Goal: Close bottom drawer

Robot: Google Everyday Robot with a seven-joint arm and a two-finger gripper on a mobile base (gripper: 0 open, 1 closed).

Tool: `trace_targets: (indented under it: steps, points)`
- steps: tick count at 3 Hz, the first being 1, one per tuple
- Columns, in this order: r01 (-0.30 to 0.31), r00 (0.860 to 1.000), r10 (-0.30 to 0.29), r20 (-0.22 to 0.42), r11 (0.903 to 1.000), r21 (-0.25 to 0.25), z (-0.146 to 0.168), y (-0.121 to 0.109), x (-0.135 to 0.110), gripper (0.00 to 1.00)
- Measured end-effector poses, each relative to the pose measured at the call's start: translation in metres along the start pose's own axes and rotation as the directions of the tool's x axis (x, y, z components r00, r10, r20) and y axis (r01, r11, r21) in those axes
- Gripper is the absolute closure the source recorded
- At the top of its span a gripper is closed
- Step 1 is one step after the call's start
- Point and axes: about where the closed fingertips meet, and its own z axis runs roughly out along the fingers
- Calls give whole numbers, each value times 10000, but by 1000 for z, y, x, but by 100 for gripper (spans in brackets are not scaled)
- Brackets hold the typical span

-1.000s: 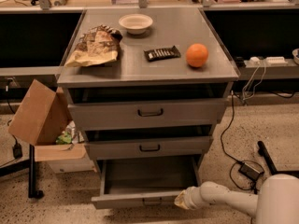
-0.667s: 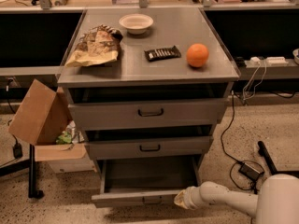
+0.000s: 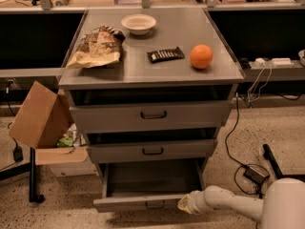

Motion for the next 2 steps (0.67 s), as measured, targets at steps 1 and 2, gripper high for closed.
trace_targets:
  steps: [1, 2]
  points:
    - [0, 10000, 0, 0, 10000, 0, 0, 0, 0, 39]
    - [0, 10000, 0, 0, 10000, -1, 0, 0, 0, 15]
